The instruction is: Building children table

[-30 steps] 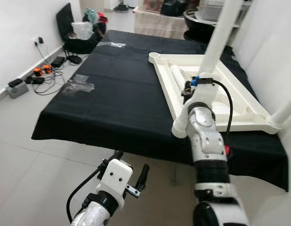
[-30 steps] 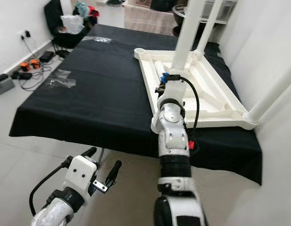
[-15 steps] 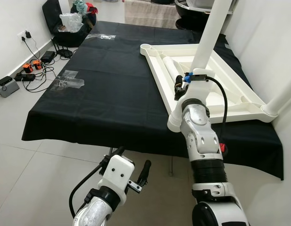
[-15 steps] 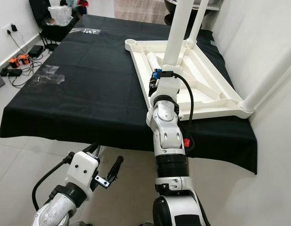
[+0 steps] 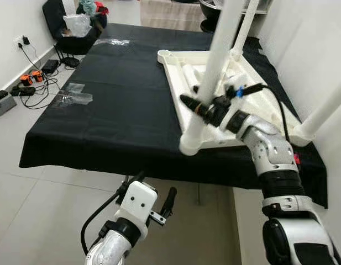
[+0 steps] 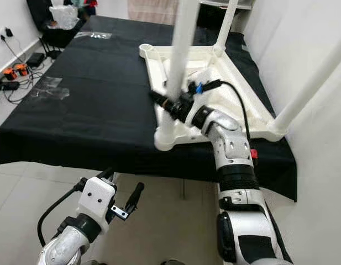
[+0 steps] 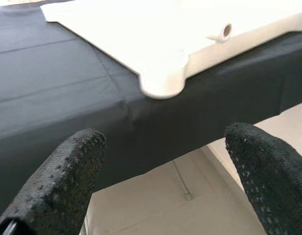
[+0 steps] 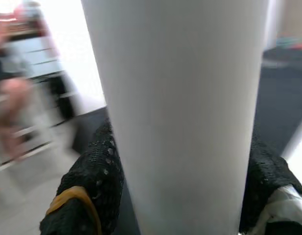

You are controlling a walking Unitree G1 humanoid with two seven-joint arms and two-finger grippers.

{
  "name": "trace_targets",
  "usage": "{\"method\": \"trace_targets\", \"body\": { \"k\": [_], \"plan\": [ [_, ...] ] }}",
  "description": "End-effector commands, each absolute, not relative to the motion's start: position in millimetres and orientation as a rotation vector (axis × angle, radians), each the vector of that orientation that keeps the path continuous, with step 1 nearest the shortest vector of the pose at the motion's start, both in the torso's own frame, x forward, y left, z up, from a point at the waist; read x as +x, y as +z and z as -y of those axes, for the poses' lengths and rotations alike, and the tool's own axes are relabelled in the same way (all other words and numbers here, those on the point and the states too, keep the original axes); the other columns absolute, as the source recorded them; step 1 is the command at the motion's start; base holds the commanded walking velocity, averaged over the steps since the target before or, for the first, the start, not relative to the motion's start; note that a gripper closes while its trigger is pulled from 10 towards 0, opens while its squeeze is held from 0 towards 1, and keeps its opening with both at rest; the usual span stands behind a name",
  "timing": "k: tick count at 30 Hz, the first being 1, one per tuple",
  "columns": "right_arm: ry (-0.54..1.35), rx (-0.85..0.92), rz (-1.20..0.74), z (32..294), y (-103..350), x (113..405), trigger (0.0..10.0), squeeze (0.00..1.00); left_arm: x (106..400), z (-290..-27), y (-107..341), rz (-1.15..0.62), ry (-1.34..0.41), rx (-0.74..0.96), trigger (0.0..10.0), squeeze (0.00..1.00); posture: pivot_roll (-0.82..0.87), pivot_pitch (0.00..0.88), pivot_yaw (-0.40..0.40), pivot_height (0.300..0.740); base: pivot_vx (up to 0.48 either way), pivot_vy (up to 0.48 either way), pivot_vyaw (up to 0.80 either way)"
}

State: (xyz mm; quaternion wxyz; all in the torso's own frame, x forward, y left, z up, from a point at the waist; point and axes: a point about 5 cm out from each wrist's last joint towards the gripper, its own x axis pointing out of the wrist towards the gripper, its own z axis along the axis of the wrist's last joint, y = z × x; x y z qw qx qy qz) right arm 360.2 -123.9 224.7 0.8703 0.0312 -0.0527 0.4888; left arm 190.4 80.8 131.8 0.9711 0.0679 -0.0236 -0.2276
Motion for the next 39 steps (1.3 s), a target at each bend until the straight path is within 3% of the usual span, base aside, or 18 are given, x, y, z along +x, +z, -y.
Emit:
{"method": "trace_targets", "body": {
  "k": [1, 3, 9, 10, 17, 19, 20, 26, 34, 39],
  "plan": [
    [1.132, 0.073, 0.112, 111, 223, 356, 10.0, 0.00, 189, -82, 129, 0.040, -0.454, 0.137, 10.0, 0.00, 0.08, 0.111, -0.107, 0.740, 0.000, 0.000, 0.00],
    [1.214, 0.104, 0.135, 103, 228, 357, 10.0, 0.00, 189, -82, 129, 0.037, -0.454, 0.134, 10.0, 0.00, 0.08, 0.109, -0.100, 0.740, 0.000, 0.000, 0.00],
    [1.126, 0.098, 0.116, 89, 226, 371, 10.0, 0.00, 189, -82, 128, 0.034, -0.460, 0.138, 10.0, 0.00, 0.09, 0.106, -0.105, 0.740, 0.000, 0.000, 0.00],
    [1.098, 0.098, 0.114, 89, 225, 373, 0.0, 0.00, 189, -82, 128, 0.034, -0.458, 0.138, 10.0, 0.00, 0.09, 0.106, -0.106, 0.740, 0.000, 0.000, 0.00],
    [0.936, 0.038, 0.116, 102, 220, 380, 0.0, 0.00, 189, -82, 128, 0.033, -0.455, 0.134, 10.0, 0.00, 0.09, 0.107, -0.105, 0.740, 0.000, 0.000, 0.00],
    [0.719, -0.022, 0.068, 114, 211, 387, 0.0, 0.00, 189, -81, 128, 0.031, -0.459, 0.133, 10.0, 0.00, 0.08, 0.099, -0.101, 0.740, 0.000, 0.000, 0.00],
    [0.719, -0.022, 0.068, 114, 211, 387, 0.0, 0.00, 189, -81, 128, 0.031, -0.459, 0.133, 10.0, 0.00, 0.08, 0.099, -0.101, 0.740, 0.000, 0.000, 0.00],
    [0.043, -0.054, 0.005, 155, 197, 383, 0.0, 0.00, 188, -81, 126, 0.028, -0.464, 0.135, 10.0, 0.00, 0.07, 0.091, -0.096, 0.740, 0.000, 0.000, 0.00],
    [-0.312, 0.085, -0.019, 148, 196, 356, 0.0, 0.00, 188, -80, 126, 0.027, -0.465, 0.140, 10.0, 0.00, 0.08, 0.086, -0.101, 0.740, 0.000, 0.000, 0.00],
    [-0.374, 0.070, -0.024, 137, 198, 348, 0.0, 0.00, 189, -80, 126, 0.028, -0.463, 0.140, 10.0, 0.00, 0.08, 0.091, -0.101, 0.740, 0.000, 0.000, 0.00]
  ]
}}
